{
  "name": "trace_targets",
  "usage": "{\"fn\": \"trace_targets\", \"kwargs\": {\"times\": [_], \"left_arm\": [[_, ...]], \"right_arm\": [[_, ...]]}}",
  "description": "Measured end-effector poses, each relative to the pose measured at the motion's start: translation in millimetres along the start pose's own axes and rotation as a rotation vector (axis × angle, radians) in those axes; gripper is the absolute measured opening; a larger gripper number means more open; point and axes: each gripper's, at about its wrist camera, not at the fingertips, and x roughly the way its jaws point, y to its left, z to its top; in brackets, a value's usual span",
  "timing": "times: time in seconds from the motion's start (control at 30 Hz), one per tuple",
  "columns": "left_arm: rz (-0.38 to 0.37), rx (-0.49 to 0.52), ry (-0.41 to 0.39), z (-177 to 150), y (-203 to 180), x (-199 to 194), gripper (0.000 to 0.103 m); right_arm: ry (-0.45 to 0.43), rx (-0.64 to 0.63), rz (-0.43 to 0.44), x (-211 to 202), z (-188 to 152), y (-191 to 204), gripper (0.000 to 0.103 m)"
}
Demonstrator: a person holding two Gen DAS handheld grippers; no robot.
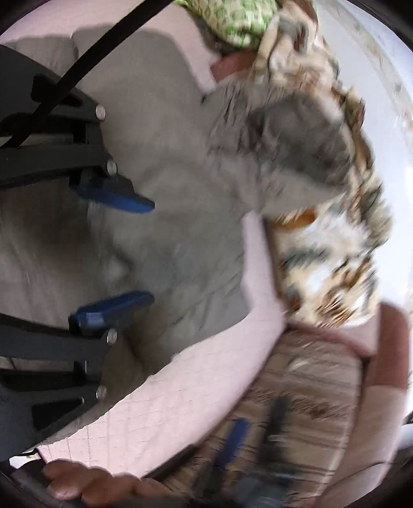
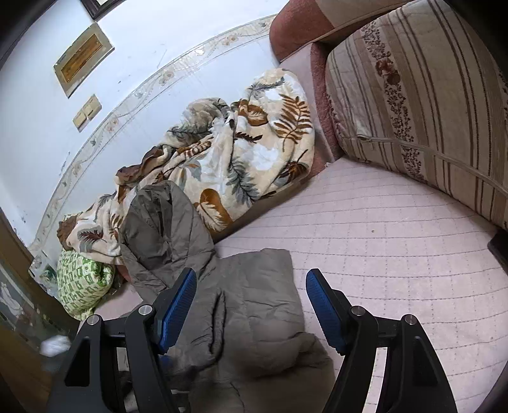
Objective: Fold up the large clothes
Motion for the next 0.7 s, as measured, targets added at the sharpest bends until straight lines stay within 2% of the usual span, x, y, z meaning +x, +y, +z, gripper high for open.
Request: {"fn": "trace_targets", "kwargs": {"times": [0.03,0.1,0.2,0.3,0.4,0.47,0.63,0.7], "left_arm": [[0.038,-0.008,-0.017,3.9,14.3,-5.6,0.06],[0.134,-0.036,-0.035,8.6,53.9,-13.7,0.06],[0.286,-0.122,-0.002,7.2,126.2,-9.7,0.06],[0.347,-0.223,0.056,-7.3,185.9,3.3,0.06],[0.395,-0.296,0.114,-28.1,226.2,19.2,0.06],[0.382,-0.339,0.131,-41.4,238.9,25.9,0.06],[0.349,-0.383,0.169,-65.5,246.8,45.0,0.061],[0.348,-0.386,0.176,-68.5,246.8,48.8,0.061]], "right_arm": [[0.004,-0.009,0.002,2.2,-1.4,3.4,0.075],[0.016,-0.052,0.013,8.5,-7.1,16.3,0.066],[0.048,-0.168,0.027,21.7,-21.2,45.3,0.054],[0.071,-0.273,0.027,37.0,-38.3,73.8,0.048],[0.109,-0.324,0.013,57.3,-52.3,85.7,0.045],[0.146,-0.337,-0.003,72.5,-59.4,88.3,0.045],[0.26,-0.351,-0.058,114.1,-77.8,81.0,0.042],[0.345,-0.338,-0.091,133.6,-87.9,71.4,0.042]]}}
